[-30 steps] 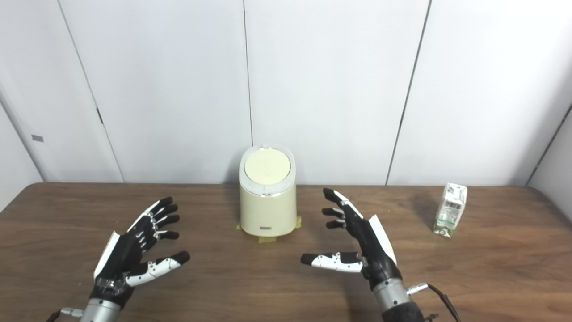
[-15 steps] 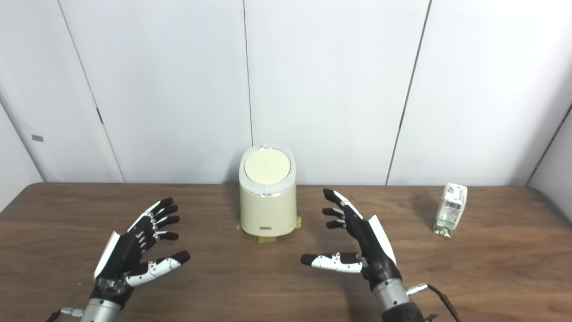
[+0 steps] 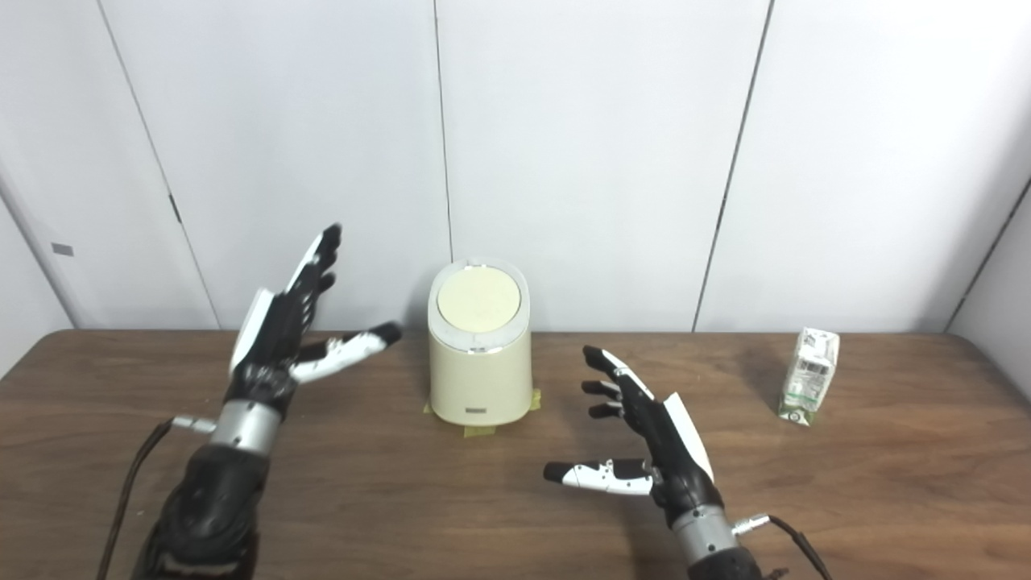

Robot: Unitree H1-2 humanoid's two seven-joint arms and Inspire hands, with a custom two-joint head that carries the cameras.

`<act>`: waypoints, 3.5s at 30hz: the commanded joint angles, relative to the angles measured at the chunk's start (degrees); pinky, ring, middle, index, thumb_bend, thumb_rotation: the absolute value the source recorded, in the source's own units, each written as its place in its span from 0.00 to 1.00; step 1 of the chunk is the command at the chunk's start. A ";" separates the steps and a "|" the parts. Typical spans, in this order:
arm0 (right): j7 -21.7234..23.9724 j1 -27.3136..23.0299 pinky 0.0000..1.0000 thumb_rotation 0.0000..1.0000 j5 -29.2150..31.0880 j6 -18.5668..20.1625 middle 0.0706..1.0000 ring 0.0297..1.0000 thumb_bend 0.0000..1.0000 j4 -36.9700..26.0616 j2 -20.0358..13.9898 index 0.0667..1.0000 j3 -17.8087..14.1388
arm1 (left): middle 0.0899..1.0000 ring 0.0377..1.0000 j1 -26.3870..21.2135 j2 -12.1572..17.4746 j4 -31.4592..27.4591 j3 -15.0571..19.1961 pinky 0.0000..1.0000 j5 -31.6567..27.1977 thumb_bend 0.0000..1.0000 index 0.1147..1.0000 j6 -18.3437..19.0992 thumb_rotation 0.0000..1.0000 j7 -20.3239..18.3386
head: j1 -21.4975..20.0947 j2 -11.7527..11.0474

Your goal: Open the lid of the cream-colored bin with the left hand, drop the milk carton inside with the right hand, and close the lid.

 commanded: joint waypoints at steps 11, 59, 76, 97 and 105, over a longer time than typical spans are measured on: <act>-0.80 -2.20 0.68 0.21 -0.29 -2.07 0.89 0.80 0.80 -1.75 -0.08 0.88 -0.20 | 1.00 1.00 -13.03 0.55 5.81 -4.44 0.98 10.13 0.97 1.00 5.12 0.40 3.80 | 0.28 0.16; -0.52 -1.80 0.68 0.22 0.85 -0.20 0.90 0.79 0.80 -3.93 1.04 0.87 -0.56 | 1.00 1.00 -22.22 2.48 27.59 -19.77 0.98 30.03 0.92 1.00 8.83 0.18 13.37 | -1.62 1.18; -0.33 -1.65 0.66 0.25 0.91 0.03 0.90 0.78 0.79 -4.38 0.61 0.87 -0.48 | 1.00 1.00 -23.02 7.38 25.60 -28.10 0.89 40.86 1.00 1.00 15.30 0.21 2.75 | -1.35 1.72; -0.48 -1.45 0.66 0.25 0.07 0.04 0.89 0.79 0.77 -4.30 0.51 0.87 -0.54 | 1.00 1.00 -20.35 0.64 23.88 -6.28 0.83 21.79 0.97 1.00 4.48 0.41 22.99 | -0.66 1.65; -0.67 -1.75 0.65 0.25 -0.37 -0.87 0.89 0.78 0.76 -3.50 0.14 0.87 -0.53 | 1.00 1.00 -13.40 3.51 9.52 2.08 0.94 2.72 0.95 1.00 4.10 0.33 10.13 | -0.58 1.49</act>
